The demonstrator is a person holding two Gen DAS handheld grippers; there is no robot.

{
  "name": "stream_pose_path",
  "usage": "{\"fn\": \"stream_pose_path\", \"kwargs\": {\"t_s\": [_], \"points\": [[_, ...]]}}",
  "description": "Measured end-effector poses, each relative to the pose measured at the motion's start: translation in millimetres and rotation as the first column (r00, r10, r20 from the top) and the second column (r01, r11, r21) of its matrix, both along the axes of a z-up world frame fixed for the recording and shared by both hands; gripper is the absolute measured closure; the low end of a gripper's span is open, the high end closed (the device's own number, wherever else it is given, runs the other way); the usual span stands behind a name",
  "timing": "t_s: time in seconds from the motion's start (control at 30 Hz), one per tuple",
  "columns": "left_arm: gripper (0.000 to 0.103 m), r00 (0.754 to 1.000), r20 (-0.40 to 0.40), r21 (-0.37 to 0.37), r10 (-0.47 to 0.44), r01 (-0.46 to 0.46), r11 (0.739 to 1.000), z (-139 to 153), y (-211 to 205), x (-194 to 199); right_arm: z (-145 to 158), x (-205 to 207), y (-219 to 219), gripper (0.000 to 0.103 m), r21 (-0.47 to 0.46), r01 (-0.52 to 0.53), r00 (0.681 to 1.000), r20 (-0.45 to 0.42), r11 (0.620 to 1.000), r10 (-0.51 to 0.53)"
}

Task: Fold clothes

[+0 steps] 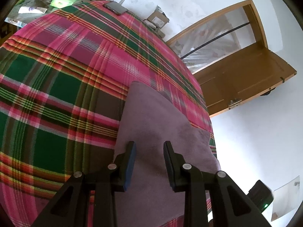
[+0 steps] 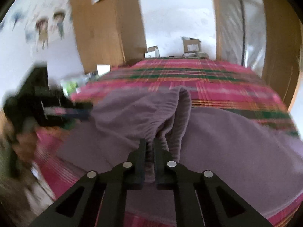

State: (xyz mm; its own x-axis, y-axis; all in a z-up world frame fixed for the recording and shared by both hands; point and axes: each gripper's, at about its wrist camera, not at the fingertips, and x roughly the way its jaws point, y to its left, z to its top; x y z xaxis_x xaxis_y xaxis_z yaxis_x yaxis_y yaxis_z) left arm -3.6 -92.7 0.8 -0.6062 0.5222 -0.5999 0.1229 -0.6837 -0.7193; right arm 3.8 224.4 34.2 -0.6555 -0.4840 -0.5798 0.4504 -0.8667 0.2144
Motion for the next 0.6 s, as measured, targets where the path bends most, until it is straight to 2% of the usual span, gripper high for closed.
{"fn": "stream_pose_path", "kwargs": {"t_s": [0.1,0.23,0.3,0.33,0.37,0.47,0.53,0.6], "points": [[0.073,1.0,-0.001,0.0,0.002,-0.002,1.0,-1,-2,0,6,-3,17,0.097,-0.074,0.019,0.999,0.04,0.997,-0.016],[0.073,1.0,0.005,-0.005,0.002,-0.002,1.0,-2,-4,2,-13,-14,18,0.094,-0.035,0.03,0.991,0.133,0.999,-0.025],[0.073,1.0,0.008,-0.005,0.008,-0.007,1.0,-3,-5,3,-14,-17,20,0.091,-0.046,0.028,0.989,0.149,0.999,-0.021],[0.073,1.0,0.009,-0.007,0.009,-0.009,1.0,-3,-5,3,-13,-19,22,0.087,-0.054,0.025,0.988,0.153,0.998,-0.017],[0.073,1.0,0.009,-0.006,0.011,-0.01,1.0,-3,-6,4,-11,-20,25,0.075,-0.063,0.029,0.989,0.149,0.998,-0.019],[0.073,1.0,0.009,-0.012,0.008,-0.008,1.0,-3,-6,4,-6,-24,35,0.061,-0.096,0.047,0.991,0.128,0.994,-0.035],[0.073,1.0,0.011,-0.014,0.004,-0.003,1.0,-3,-5,4,-9,-34,38,0.056,-0.129,0.036,0.986,0.164,0.991,-0.014],[0.073,1.0,0.012,-0.012,0.001,-0.001,1.0,-4,-5,5,-16,-44,37,0.055,-0.159,0.035,0.976,0.217,0.987,0.001]]}}
